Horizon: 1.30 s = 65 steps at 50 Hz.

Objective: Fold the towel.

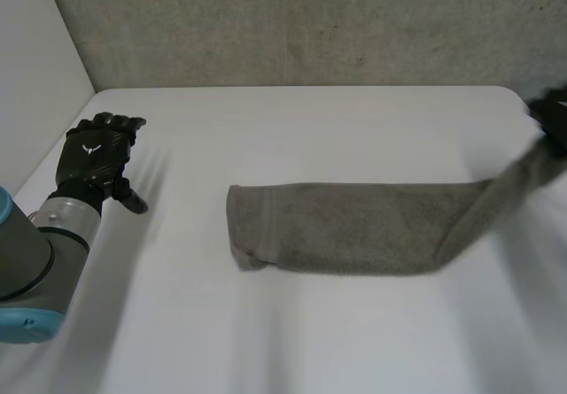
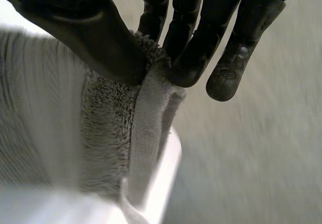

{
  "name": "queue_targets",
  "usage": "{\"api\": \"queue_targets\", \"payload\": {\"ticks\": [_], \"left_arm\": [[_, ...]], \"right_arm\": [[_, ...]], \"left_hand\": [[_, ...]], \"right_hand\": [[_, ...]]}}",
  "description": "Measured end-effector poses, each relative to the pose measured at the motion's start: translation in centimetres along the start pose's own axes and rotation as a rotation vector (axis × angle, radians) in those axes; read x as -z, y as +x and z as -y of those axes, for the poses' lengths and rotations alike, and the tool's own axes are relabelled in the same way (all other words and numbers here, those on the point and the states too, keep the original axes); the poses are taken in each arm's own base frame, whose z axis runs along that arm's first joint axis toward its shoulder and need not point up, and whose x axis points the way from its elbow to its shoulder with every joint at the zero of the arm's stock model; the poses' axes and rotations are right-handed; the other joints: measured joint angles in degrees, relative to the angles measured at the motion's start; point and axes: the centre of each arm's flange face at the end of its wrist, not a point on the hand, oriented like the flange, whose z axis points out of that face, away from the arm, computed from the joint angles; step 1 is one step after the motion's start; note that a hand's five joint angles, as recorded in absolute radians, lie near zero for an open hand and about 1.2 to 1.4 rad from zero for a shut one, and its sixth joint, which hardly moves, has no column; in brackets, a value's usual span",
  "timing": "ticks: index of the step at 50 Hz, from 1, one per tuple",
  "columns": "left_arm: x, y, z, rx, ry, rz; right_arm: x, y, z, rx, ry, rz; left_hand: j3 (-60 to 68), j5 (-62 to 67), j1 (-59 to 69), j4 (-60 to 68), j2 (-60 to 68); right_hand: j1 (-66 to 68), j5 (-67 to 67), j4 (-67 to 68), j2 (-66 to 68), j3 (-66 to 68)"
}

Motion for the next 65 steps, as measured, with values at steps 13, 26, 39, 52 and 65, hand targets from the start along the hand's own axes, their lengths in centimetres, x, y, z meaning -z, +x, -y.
{"api": "queue_targets", "payload": {"ticks": [13,26,39,52,65], "left_arm": [[0.3,0.4,-0.1,-0.003,-0.003,-0.009],[0.6,1.1,-0.2,-0.009,0.002,-0.028],[1.4,2.8,0.2,-0.010,0.014,-0.079],[2.3,5.5,0.9,-0.012,0.058,-0.150],[2.9,6.2,1.0,-0.013,0.068,-0.170]], "right_arm": [[7.1,-18.7,15.2,0.019,0.446,0.431],[11.4,-29.7,14.0,0.056,0.455,0.633],[10.0,-19.1,12.0,-0.111,0.228,0.358],[9.7,-16.5,1.2,-0.224,-0.067,0.403],[8.4,-17.5,-2.4,-0.254,-0.166,0.436]], "left_hand": [[0.0,0.0,0.0,0.0,0.0],[0.0,0.0,0.0,0.0,0.0],[0.0,0.0,0.0,0.0,0.0],[0.0,0.0,0.0,0.0,0.0],[0.0,0.0,0.0,0.0,0.0]], "right_hand": [[0.0,0.0,0.0,0.4,0.3],[-40.1,-41.7,-40.4,-37.5,-40.7],[-62.3,-63.3,-62.0,-59.7,-63.0],[-50.4,-50.1,-50.8,-48.1,-51.4],[-13.4,-1.1,-1.1,-11.4,-2.1]]}}
